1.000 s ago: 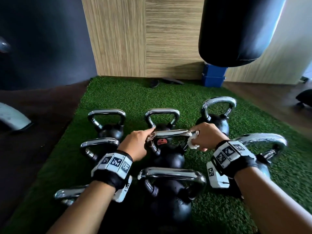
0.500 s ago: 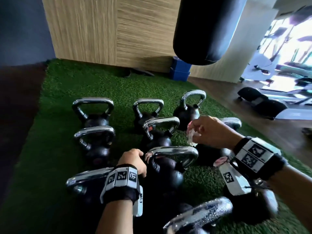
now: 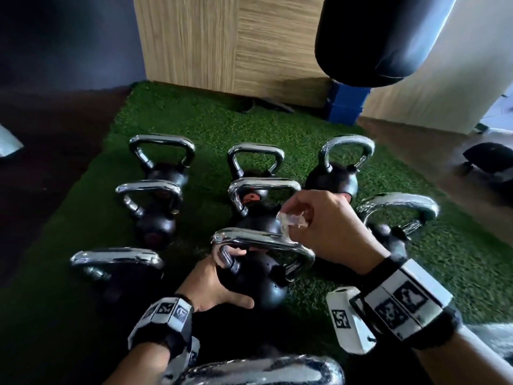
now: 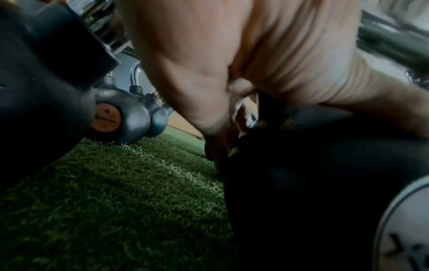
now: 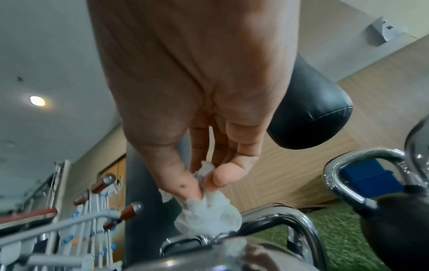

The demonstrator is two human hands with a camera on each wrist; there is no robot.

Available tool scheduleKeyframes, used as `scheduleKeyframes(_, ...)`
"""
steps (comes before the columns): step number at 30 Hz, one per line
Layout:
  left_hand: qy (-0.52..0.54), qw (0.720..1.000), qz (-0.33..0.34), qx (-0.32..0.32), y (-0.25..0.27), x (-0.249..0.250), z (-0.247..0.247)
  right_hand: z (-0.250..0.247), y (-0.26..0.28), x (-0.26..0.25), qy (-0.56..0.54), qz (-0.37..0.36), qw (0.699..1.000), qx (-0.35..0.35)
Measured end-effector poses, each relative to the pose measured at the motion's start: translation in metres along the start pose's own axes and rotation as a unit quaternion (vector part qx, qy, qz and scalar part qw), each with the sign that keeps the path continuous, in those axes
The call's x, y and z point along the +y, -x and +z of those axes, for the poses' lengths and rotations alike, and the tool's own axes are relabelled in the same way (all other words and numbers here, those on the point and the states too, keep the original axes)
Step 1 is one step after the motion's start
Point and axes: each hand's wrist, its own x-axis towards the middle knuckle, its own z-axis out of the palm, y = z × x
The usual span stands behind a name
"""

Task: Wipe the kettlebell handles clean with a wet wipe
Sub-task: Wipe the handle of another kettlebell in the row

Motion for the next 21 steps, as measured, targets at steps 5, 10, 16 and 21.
scheduleKeyframes(5,0.004,0.998,-0.011,0.066,0.001,-0.006,0.009,-0.004,0.014,0.024,-0.019,-0.007,0.998,0.051)
scheduleKeyframes(10,-0.016,0.995,-0.042,0.094,0.008,0.002,0.015,-0.008,0.013,0.039,-0.028,-0.033,0.997,0.058)
scheduleKeyframes(16,-0.057,0.991,-0.055,0.11,0.014,0.007,0.017,0.006,0.008,0.021,-0.014,-0.115,0.993,0.025)
scheduleKeyframes(21,-0.067,0.992,-0.06,0.09,0.016,0.009,0.013,0.026,0.003,0.01,0.018,-0.123,0.989,-0.086)
